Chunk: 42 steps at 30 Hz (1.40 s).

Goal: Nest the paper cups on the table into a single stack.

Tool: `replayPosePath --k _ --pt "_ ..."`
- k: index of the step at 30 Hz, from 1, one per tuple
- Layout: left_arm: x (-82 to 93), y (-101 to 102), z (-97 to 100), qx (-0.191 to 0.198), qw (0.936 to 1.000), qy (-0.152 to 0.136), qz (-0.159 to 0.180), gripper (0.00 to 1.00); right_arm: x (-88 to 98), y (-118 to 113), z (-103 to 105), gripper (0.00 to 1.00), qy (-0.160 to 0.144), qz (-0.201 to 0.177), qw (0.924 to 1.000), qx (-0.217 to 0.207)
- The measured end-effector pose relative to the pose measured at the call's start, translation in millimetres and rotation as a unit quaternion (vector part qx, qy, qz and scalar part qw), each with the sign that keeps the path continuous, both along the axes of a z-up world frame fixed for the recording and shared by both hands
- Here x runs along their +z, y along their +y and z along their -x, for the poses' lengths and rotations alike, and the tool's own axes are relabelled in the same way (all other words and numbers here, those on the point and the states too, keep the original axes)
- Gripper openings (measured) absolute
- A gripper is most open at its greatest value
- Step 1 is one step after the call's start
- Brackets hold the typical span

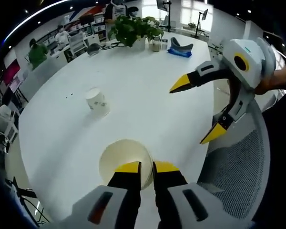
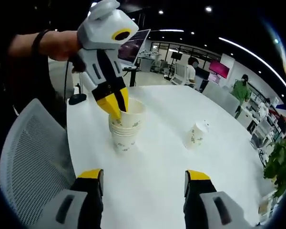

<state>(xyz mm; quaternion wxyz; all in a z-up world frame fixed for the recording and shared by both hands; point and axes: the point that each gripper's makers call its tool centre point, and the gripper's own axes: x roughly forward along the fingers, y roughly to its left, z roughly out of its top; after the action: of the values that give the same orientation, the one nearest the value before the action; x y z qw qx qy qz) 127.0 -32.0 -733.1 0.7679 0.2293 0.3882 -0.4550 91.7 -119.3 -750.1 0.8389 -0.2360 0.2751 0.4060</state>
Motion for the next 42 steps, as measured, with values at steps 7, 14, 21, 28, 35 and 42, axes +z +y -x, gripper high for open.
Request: replayPosePath --k 7,14,21,28,35,42 --pt "0.3 4.4 -0.5 0.010 0.9999 0.003 0.009 0.12 0.7 3.9 0.6 0.69 0.003 0.000 1.0000 0.003" --pt "2.2 8.7 0.0 0.021 0.9996 0.004 0.018 0.15 -0.5 6.8 -1.9 0.69 0.007 -0.002 1.0000 0.006" --pt "7.5 15.3 -2.1 0.050 0.9979 -0.001 0.041 0.24 -2.4 7.5 -6.8 0.69 0.010 -0.006 0.9999 0.004" --pt "9.1 28.4 -0.7 0.084 0.9942 -0.005 0.068 0.35 -1.0 7.3 -16.5 0.68 0.014 -0.014 0.9998 -0.004" --pt "10.9 42.2 4.5 0.124 0.9876 -0.007 0.096 0.45 -1.8 4.8 -32.2 0.68 0.028 -0.023 0.9990 -0.025" --pt "6.7 57.5 9.7 0.158 0.9812 -0.007 0.111 0.54 -6.1 -3.0 -59.7 0.67 0.036 -0.014 0.9986 -0.035"
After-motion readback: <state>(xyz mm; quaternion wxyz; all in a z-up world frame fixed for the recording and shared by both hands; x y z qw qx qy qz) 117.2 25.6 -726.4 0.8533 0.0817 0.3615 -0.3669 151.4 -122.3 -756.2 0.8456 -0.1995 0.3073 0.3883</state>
